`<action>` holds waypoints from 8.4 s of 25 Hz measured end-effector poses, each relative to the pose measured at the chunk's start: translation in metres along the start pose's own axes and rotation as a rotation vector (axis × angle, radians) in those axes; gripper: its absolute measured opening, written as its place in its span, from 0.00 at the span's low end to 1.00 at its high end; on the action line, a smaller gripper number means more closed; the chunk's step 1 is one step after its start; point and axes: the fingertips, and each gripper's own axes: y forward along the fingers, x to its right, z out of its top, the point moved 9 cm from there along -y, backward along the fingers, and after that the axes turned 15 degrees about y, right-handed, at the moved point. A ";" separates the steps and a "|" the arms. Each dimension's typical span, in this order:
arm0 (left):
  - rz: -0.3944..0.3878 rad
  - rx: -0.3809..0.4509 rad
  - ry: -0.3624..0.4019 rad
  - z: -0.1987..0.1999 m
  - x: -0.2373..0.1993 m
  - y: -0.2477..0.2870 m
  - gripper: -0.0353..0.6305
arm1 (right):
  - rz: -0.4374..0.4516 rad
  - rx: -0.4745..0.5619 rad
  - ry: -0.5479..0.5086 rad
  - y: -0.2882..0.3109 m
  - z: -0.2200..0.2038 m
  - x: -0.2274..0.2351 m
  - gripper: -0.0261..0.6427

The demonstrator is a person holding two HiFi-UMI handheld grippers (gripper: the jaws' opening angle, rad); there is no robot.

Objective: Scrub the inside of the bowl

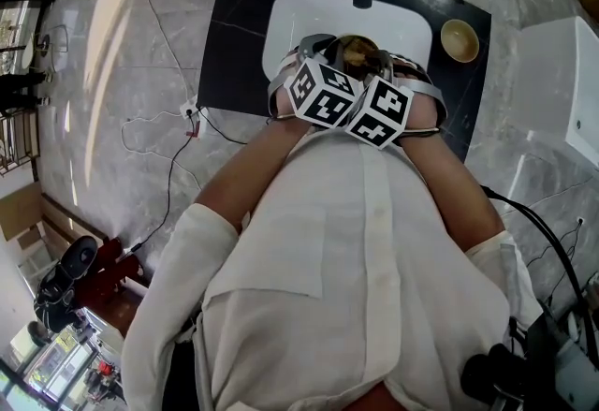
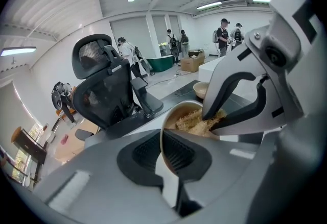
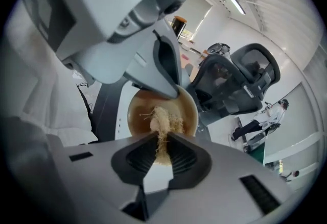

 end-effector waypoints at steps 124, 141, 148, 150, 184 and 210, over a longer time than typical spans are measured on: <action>-1.136 0.835 -1.058 0.011 0.015 -0.032 0.07 | 1.015 0.674 0.198 -0.087 -0.080 0.053 0.11; -1.065 0.660 -0.864 -0.008 0.009 -0.023 0.07 | 0.770 0.711 0.423 -0.074 -0.072 0.099 0.11; -1.079 0.658 -0.874 -0.015 0.011 -0.021 0.07 | 0.878 0.868 0.490 -0.095 -0.065 0.096 0.11; -1.080 0.656 -0.884 -0.016 0.012 -0.024 0.07 | 0.903 0.902 0.487 -0.107 -0.065 0.092 0.11; -1.230 0.782 -0.964 -0.025 -0.016 -0.034 0.07 | 0.921 0.635 0.215 -0.074 -0.040 0.028 0.11; -1.213 0.746 -0.934 -0.073 -0.025 -0.027 0.07 | 0.620 0.619 0.323 -0.114 -0.032 0.037 0.11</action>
